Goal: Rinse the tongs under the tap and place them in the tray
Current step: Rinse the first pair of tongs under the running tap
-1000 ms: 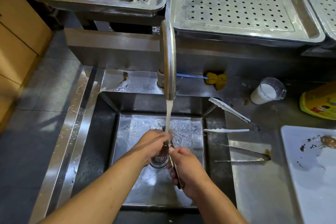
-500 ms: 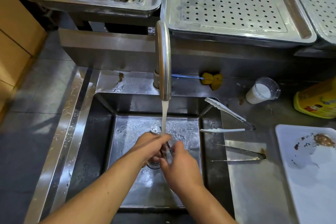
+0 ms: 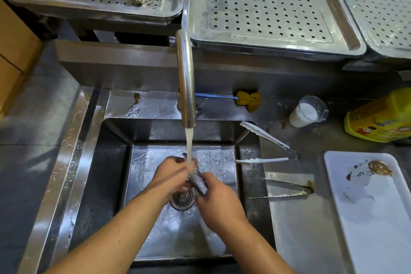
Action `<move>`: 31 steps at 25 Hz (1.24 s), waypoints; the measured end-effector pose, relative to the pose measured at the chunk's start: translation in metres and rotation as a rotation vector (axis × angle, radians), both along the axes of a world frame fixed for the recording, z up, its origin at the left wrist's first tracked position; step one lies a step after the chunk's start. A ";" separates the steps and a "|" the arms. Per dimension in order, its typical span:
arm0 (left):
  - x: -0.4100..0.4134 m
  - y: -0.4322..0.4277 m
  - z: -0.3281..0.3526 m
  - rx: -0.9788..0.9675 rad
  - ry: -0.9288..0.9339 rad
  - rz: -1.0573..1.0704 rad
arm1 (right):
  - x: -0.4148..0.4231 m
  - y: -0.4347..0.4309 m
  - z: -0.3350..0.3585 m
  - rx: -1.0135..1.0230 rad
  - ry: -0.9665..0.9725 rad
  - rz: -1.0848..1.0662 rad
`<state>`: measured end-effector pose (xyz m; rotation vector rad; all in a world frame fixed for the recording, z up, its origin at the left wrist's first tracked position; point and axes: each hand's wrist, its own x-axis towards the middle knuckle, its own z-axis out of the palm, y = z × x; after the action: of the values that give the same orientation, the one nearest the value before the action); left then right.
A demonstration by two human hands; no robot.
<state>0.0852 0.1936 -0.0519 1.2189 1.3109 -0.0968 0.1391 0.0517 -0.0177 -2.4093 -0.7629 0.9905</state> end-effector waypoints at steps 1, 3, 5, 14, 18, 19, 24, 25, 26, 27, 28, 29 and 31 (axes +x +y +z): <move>0.002 0.000 0.000 -0.031 -0.031 0.041 | 0.000 -0.001 -0.002 0.014 0.027 -0.028; 0.000 -0.002 -0.001 -0.125 -0.107 0.127 | 0.002 -0.001 -0.007 -0.003 0.063 -0.050; -0.006 -0.004 -0.001 -0.211 -0.167 0.165 | 0.007 0.001 -0.010 -0.041 0.156 -0.102; -0.013 -0.006 -0.009 -0.346 -0.286 0.158 | 0.006 0.006 -0.009 0.139 0.704 -0.460; -0.004 -0.006 -0.013 -0.259 -0.198 0.230 | 0.003 0.010 -0.007 0.129 0.627 -0.402; -0.003 -0.006 -0.013 -0.275 -0.213 0.202 | 0.003 0.010 -0.007 0.129 0.613 -0.406; -0.007 -0.008 -0.011 -0.223 -0.187 0.074 | -0.001 0.009 -0.009 0.099 0.526 -0.391; -0.008 -0.010 -0.009 -0.189 -0.168 -0.003 | -0.002 0.008 -0.009 0.077 0.433 -0.351; -0.008 -0.011 -0.008 -0.161 -0.149 -0.057 | -0.003 0.006 -0.010 0.055 0.307 -0.293; -0.008 -0.013 -0.008 -0.153 -0.135 -0.055 | -0.004 0.005 -0.009 0.032 0.180 -0.222; -0.007 -0.013 -0.009 -0.164 -0.108 -0.020 | -0.004 0.004 -0.009 0.018 0.077 -0.157; -0.006 -0.014 -0.009 -0.181 -0.082 0.003 | -0.004 0.004 -0.009 0.018 0.011 -0.110; -0.006 -0.015 -0.010 -0.225 -0.051 0.021 | -0.003 0.006 -0.009 0.023 -0.038 -0.040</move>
<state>0.0788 0.1790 -0.0621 1.0097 1.2326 -0.1918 0.1356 0.0578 -0.0267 -2.4209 -0.7323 0.9178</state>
